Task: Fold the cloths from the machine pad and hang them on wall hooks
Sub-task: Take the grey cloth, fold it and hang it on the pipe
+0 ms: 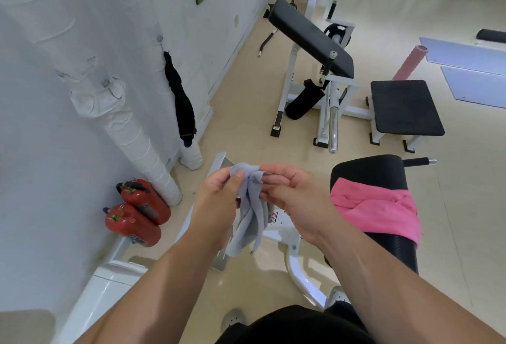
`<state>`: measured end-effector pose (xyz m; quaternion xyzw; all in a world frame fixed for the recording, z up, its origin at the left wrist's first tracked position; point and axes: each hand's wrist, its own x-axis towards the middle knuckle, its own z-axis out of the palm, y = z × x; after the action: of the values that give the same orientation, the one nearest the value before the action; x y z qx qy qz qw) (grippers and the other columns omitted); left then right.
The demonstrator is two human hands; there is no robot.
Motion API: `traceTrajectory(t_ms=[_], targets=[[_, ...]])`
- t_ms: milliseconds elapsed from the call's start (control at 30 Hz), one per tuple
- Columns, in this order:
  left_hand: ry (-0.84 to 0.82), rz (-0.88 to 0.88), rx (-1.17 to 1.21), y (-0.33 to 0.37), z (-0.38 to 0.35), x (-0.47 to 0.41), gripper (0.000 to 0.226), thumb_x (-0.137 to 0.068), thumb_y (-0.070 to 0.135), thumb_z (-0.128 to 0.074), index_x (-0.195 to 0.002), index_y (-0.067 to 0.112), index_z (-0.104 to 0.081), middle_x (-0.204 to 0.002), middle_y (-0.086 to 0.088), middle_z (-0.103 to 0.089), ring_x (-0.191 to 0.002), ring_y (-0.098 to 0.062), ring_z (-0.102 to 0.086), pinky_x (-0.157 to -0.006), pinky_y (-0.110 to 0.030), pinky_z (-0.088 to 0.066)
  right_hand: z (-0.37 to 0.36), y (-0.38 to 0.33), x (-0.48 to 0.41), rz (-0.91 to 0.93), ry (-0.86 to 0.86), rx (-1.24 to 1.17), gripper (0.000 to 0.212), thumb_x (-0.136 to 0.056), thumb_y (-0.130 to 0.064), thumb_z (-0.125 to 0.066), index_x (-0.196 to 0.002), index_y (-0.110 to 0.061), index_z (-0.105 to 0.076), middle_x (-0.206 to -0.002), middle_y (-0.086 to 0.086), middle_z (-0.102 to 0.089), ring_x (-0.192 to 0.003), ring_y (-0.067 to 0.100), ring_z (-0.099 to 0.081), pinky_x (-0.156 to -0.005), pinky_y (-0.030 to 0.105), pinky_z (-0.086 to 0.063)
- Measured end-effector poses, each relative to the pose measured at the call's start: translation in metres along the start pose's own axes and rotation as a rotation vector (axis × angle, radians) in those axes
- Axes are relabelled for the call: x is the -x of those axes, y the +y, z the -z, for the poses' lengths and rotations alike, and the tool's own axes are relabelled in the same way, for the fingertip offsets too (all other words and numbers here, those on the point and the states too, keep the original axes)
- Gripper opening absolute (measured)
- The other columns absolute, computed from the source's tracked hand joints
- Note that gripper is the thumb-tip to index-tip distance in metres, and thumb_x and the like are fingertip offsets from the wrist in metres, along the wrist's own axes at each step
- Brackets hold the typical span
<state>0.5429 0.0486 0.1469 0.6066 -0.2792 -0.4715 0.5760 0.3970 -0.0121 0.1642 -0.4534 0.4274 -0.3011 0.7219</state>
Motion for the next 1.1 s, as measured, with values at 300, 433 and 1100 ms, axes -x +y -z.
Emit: traceTrajectory(t_ms=[300,433,1100], targets=[[-0.022,0.025,-0.093,-0.004,0.01,0.0,0.03,-0.104,0.021,-0.053,-0.089,0.014,-0.079,-0.094,-0.036,-0.07,-0.089,-0.04,-0.071,-0.092,-0.055,-0.056,0.0,0.006,-0.007,0.255,0.109,0.639,0.016,-0.083,-0.018,-0.08,-0.073,-0.028,-0.073,-0.084,-0.003,-0.063,-0.074,0.004,-0.057,-0.07,0.018,-0.044],[-0.133,0.056,-0.091,-0.007,0.011,0.003,0.03,-0.105,0.022,-0.05,-0.101,0.018,-0.08,-0.099,-0.035,-0.071,-0.098,-0.033,-0.072,-0.099,-0.049,-0.054,-0.002,0.009,-0.01,0.339,0.069,0.752,0.015,-0.08,-0.025,-0.083,-0.072,-0.028,-0.071,-0.084,-0.007,-0.064,-0.081,0.006,-0.059,-0.069,0.019,-0.043],[-0.408,-0.027,-0.264,0.008,0.014,0.007,0.03,-0.105,0.011,-0.051,-0.091,0.008,-0.078,-0.08,-0.004,-0.074,-0.074,-0.012,-0.065,-0.073,-0.027,-0.051,0.013,0.002,-0.005,0.551,0.042,0.885,0.026,-0.076,-0.029,-0.085,-0.065,-0.028,-0.062,-0.062,-0.013,-0.06,-0.067,0.007,-0.055,-0.061,0.012,-0.038]])
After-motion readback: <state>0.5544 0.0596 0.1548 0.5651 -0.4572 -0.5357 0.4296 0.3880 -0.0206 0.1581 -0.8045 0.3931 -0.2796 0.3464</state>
